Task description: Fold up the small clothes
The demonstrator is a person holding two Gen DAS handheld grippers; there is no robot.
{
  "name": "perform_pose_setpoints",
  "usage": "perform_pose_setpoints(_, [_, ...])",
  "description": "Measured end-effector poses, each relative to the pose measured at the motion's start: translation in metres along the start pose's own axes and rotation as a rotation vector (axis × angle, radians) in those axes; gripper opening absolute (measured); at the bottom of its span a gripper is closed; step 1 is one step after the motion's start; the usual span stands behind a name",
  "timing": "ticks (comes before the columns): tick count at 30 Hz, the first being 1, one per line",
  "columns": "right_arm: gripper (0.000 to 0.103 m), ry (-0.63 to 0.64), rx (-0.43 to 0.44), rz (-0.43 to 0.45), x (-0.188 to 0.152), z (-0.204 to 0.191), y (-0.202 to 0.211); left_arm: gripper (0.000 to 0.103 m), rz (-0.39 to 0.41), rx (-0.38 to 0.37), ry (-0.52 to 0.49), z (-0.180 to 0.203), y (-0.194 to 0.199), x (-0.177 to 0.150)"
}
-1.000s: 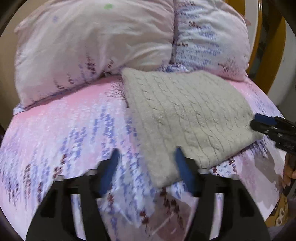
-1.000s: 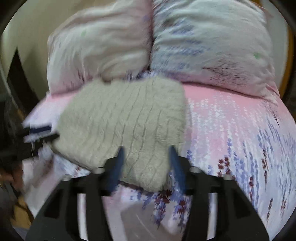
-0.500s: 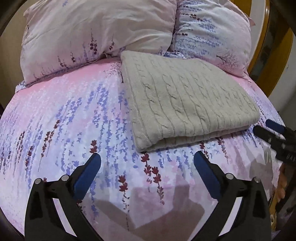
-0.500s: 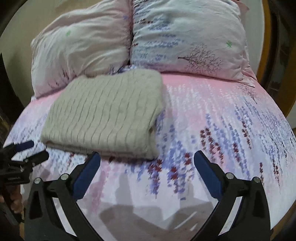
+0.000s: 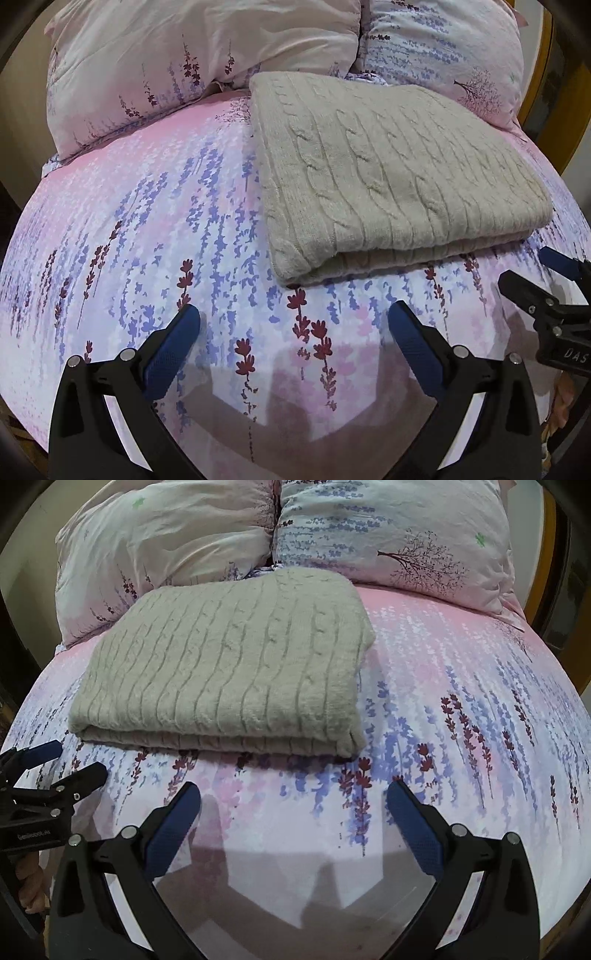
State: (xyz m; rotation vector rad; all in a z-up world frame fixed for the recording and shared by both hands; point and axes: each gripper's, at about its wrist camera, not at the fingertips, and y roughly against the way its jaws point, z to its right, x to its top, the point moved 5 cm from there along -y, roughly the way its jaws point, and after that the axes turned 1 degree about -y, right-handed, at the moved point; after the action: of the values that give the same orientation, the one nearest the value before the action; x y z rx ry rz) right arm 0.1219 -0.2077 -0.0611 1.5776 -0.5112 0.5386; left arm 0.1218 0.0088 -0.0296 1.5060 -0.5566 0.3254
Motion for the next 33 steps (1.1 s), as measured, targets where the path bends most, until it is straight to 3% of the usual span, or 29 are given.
perform_pose_setpoints(6, [0.101, 0.007, -0.052, -0.017, -0.0020, -0.0077, -0.0028, 0.102, -0.006, -0.003, -0.004, -0.0001, -0.0010, 0.0023])
perform_pose_setpoints(11, [0.101, -0.020, -0.074, 0.018, -0.0062, -0.0068, 0.0004, 0.102, 0.034, 0.011, 0.007, 0.0012, 0.0020, -0.0023])
perform_pose_setpoints(33, [0.101, -0.014, -0.071, 0.021, -0.0068, -0.0070, 0.0004, 0.102, 0.035, 0.012, 0.005, 0.0003, 0.0021, -0.0010])
